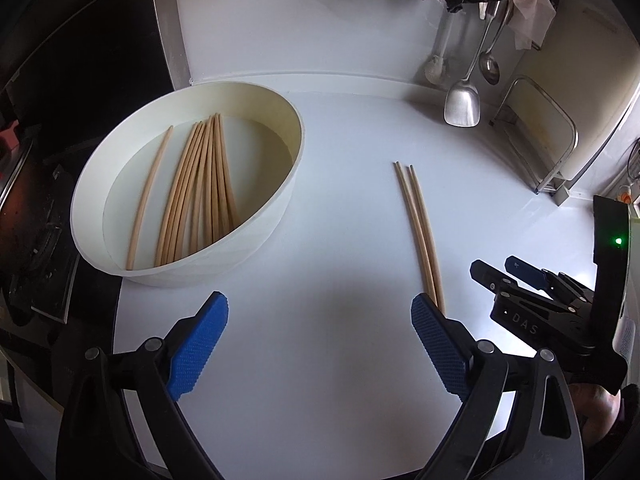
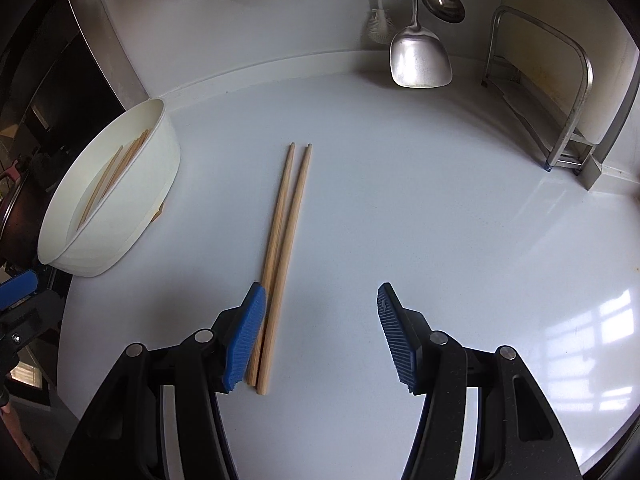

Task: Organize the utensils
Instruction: 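Move both grippers back over the last two chopsticks on the counter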

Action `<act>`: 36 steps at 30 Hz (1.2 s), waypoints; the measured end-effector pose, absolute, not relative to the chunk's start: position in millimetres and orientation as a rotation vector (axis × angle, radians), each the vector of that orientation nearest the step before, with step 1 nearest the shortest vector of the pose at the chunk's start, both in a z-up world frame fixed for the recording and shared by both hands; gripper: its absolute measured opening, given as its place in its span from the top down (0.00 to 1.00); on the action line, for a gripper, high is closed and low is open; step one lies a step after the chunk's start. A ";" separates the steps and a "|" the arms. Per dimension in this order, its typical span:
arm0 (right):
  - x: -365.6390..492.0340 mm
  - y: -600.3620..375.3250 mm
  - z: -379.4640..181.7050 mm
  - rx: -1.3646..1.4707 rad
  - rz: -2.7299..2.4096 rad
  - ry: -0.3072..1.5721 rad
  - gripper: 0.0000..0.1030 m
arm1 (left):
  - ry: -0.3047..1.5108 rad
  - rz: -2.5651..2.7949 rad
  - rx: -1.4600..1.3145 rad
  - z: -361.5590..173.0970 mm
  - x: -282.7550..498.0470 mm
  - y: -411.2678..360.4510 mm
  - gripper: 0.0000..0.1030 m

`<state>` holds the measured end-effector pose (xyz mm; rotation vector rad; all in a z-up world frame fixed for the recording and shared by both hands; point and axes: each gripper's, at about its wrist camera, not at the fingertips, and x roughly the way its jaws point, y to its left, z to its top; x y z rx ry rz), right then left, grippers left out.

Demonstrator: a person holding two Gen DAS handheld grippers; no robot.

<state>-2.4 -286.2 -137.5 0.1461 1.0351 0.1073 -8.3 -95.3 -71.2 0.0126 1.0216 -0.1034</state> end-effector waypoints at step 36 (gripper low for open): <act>18.9 -251.2 -176.8 -0.047 0.071 1.007 0.56 | 1.028 -0.126 0.027 -83.4 6.8 -95.8 0.11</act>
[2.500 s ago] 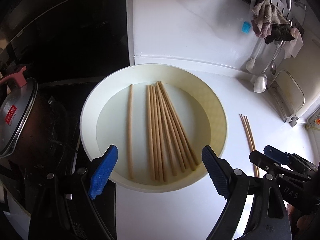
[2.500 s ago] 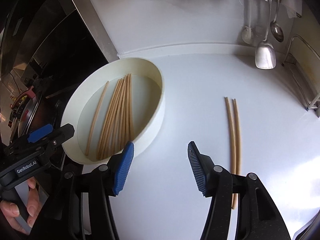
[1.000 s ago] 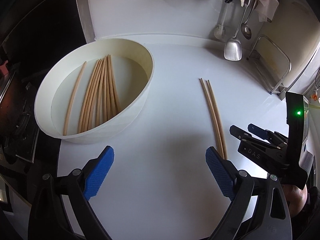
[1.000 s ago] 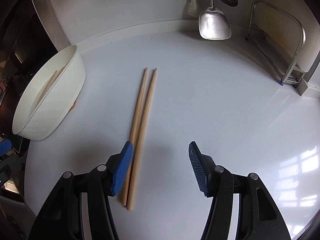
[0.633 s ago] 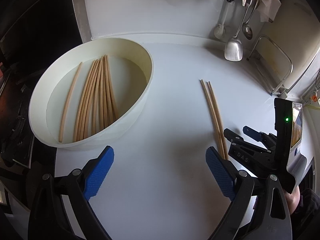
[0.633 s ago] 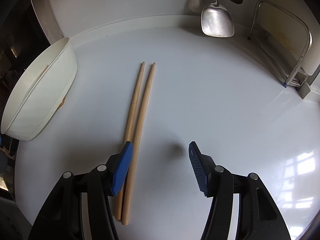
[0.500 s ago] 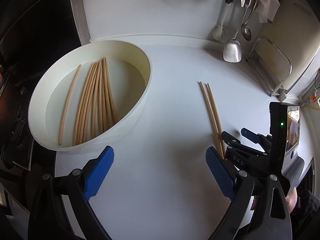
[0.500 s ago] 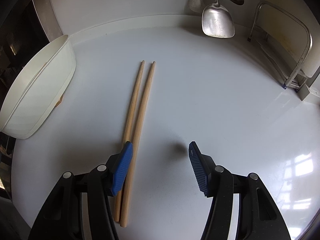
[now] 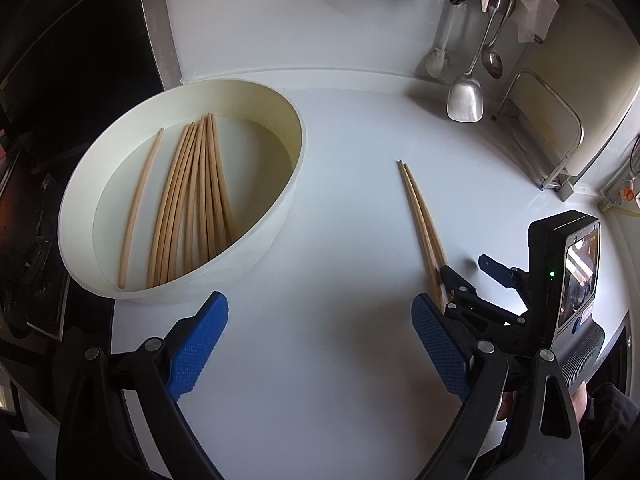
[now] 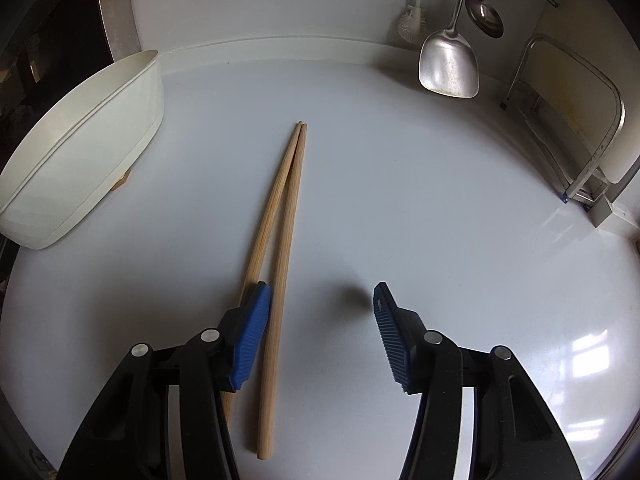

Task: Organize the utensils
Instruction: 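Move both grippers back over the last two chopsticks on the counter, then close the left gripper on one chopstick while the right gripper grasps the other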

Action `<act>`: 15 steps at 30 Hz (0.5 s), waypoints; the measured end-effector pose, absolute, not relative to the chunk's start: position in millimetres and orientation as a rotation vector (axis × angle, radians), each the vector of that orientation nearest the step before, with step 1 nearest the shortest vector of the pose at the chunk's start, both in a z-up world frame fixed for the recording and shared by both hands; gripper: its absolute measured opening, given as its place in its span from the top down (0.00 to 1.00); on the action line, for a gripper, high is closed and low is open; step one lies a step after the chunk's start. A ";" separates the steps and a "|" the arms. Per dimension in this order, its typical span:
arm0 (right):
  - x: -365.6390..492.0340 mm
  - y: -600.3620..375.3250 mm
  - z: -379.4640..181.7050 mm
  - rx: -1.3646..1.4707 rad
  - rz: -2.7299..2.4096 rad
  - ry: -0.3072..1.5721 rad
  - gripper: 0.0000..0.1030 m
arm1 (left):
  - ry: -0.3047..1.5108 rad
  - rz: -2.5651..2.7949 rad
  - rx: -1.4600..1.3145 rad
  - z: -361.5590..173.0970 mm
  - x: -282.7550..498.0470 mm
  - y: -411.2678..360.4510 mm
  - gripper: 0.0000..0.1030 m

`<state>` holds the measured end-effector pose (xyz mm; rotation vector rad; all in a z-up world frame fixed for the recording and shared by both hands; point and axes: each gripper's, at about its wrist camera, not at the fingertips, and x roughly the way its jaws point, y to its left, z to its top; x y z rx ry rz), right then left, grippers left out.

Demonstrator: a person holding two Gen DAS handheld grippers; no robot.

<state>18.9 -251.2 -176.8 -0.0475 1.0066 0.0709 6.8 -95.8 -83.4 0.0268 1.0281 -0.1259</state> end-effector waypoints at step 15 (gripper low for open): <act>14.8 -290.4 -176.8 0.018 0.099 0.969 0.87 | 0.998 -0.161 -0.008 -99.8 18.6 -140.8 0.11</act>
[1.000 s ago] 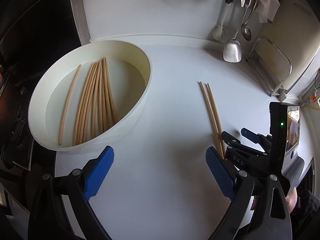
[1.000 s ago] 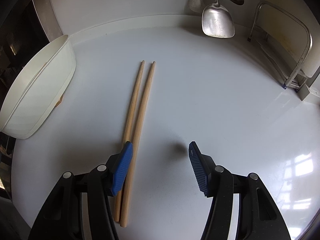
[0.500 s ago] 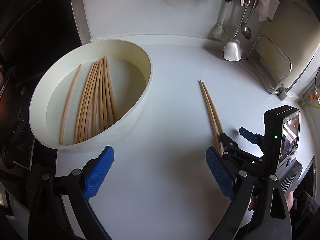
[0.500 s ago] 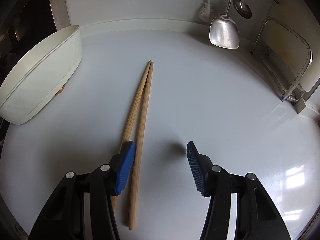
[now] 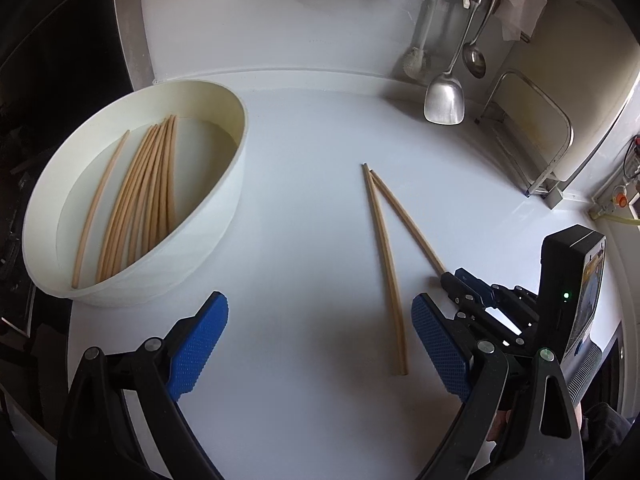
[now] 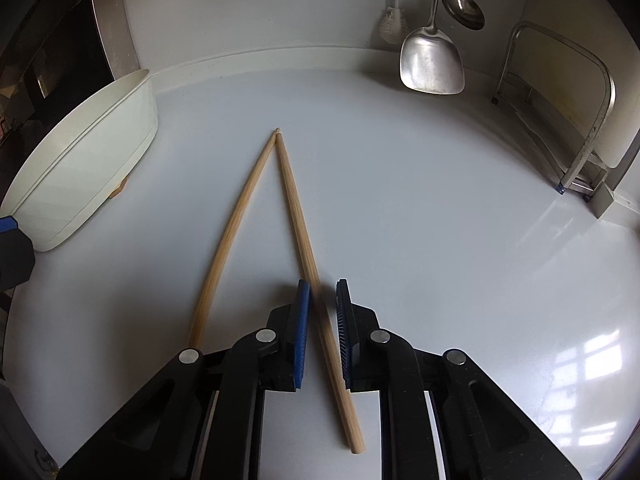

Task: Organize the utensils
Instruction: 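Close the left gripper on one chopstick while the right gripper grasps the other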

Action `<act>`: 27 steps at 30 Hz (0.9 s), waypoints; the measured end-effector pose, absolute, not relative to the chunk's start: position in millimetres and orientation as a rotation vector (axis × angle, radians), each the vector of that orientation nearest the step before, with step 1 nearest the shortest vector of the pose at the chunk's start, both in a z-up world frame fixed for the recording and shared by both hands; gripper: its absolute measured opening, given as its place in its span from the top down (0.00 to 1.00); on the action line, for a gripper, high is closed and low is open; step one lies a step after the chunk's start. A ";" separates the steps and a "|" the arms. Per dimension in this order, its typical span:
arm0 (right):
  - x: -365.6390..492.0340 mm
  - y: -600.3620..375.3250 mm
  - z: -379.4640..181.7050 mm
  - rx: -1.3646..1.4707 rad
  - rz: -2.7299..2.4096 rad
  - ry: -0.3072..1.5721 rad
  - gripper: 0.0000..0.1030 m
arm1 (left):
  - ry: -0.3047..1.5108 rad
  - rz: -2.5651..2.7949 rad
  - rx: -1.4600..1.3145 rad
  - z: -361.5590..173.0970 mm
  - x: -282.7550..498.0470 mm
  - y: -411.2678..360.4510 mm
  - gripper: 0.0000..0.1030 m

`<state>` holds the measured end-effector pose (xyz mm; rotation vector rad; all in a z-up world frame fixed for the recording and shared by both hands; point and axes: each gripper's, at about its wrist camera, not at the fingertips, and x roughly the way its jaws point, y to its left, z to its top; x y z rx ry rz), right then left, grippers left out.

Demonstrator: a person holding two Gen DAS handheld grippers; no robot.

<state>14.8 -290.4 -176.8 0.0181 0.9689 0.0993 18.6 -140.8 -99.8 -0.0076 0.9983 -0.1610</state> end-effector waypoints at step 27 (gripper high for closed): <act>21.8 -352.6 -179.6 -0.027 0.151 0.953 0.68 | 1.035 -0.066 0.056 -160.7 65.8 -189.9 0.11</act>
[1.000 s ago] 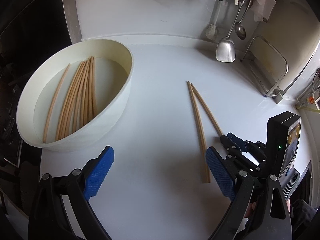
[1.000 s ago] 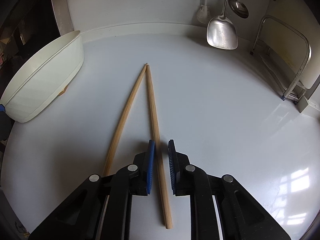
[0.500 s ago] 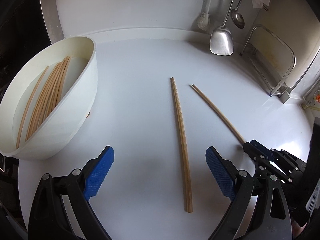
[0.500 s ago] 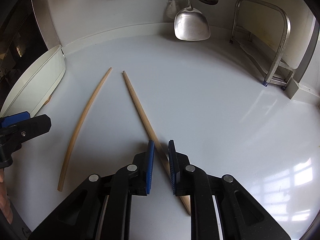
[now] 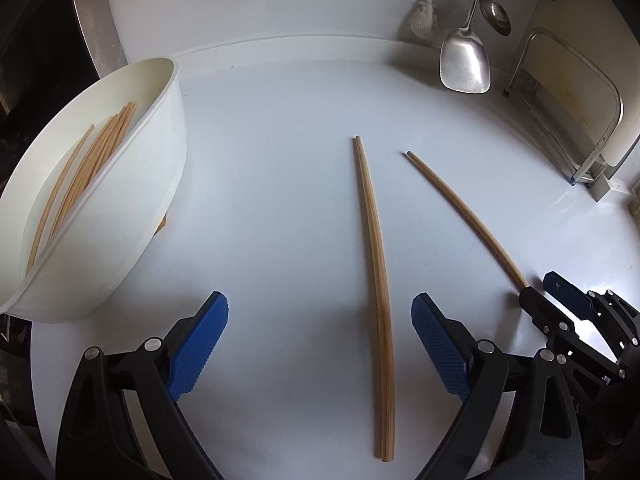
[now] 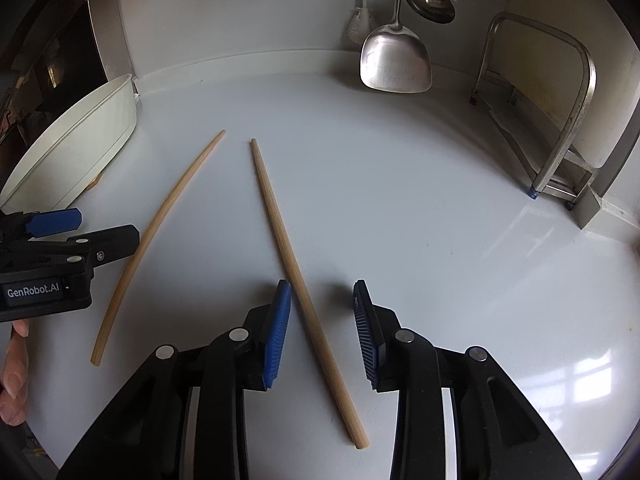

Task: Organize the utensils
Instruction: 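Close the left gripper on one chopstick while the right gripper grasps the other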

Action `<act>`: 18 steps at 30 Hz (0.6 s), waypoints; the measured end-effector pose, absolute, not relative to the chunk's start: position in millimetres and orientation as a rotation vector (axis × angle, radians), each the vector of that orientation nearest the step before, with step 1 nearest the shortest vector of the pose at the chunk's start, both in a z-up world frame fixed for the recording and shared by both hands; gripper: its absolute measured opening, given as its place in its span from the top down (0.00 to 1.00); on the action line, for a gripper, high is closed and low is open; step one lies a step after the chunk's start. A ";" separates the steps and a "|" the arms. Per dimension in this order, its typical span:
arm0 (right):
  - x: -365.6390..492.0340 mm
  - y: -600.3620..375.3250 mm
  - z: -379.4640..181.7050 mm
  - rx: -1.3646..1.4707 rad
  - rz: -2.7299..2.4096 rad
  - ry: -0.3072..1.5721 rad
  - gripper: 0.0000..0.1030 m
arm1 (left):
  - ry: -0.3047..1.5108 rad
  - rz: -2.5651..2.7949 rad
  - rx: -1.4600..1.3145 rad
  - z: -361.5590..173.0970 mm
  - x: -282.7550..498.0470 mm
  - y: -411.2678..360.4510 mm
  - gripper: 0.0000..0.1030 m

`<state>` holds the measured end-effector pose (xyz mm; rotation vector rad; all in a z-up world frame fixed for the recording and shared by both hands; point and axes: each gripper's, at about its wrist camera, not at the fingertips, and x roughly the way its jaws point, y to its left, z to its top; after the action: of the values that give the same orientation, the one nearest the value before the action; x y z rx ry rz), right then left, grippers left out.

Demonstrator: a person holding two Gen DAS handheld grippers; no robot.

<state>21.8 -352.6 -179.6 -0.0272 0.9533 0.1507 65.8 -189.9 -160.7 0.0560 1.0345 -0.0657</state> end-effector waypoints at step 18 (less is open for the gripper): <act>27.9 -353.6 -180.7 -0.051 0.157 0.953 0.64 | 1.046 -0.062 0.091 -173.1 79.4 -200.8 0.19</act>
<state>27.9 -353.6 -180.7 -0.0512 0.9526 0.1575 79.4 -200.8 -173.1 0.0913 1.0461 -0.0623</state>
